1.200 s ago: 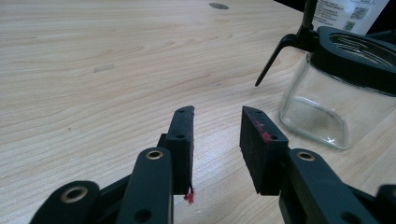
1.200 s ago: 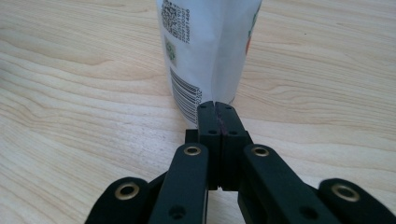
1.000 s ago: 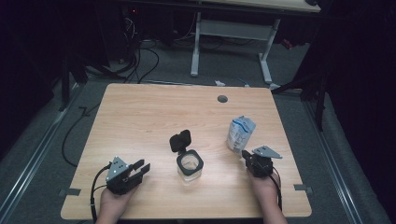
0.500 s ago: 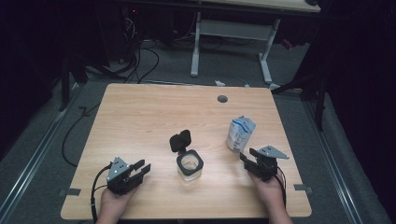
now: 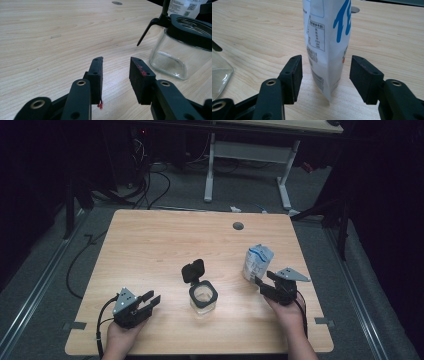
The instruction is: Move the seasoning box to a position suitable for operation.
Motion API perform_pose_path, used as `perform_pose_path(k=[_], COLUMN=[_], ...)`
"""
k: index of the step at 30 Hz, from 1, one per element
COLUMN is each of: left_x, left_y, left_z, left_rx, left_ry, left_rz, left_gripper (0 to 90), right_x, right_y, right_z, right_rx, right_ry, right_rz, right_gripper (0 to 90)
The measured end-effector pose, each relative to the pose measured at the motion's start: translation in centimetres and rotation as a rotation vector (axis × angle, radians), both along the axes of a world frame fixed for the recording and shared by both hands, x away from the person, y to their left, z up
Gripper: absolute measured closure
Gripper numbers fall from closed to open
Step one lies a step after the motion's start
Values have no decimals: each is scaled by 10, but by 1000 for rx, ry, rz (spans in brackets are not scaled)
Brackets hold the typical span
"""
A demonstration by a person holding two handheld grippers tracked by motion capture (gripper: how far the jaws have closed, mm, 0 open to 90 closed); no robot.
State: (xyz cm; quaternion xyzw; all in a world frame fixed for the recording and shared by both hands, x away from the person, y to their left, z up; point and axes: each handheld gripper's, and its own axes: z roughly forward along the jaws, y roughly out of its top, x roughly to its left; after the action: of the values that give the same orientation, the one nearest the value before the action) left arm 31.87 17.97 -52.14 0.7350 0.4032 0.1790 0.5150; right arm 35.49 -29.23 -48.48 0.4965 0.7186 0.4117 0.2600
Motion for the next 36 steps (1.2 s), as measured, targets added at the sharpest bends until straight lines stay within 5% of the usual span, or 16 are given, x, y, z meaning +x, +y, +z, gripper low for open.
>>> perform_pose_path(k=[6,15,23,28,36], left_x=[0,1,1,1,1], left_y=[0,2,2,2,3], left_z=[0,-1,-1,-1,-1], left_rx=[-3,-6,-8,-6,-10], left_ry=[1,6,6,9,9], left_rz=[2,7,9,10,11], left_gripper=[636,636,636,636,636], right_x=[4,13,16,16,15], right_y=[-3,1,4,4,4], right_z=[0,-2,-1,-2,-3], right_rx=[57,41,0,-14,-13], right_ry=[-12,-45,-83,-88,-99], right_rz=[25,14,19,25,26], right_gripper=[451,561,522,674,770])
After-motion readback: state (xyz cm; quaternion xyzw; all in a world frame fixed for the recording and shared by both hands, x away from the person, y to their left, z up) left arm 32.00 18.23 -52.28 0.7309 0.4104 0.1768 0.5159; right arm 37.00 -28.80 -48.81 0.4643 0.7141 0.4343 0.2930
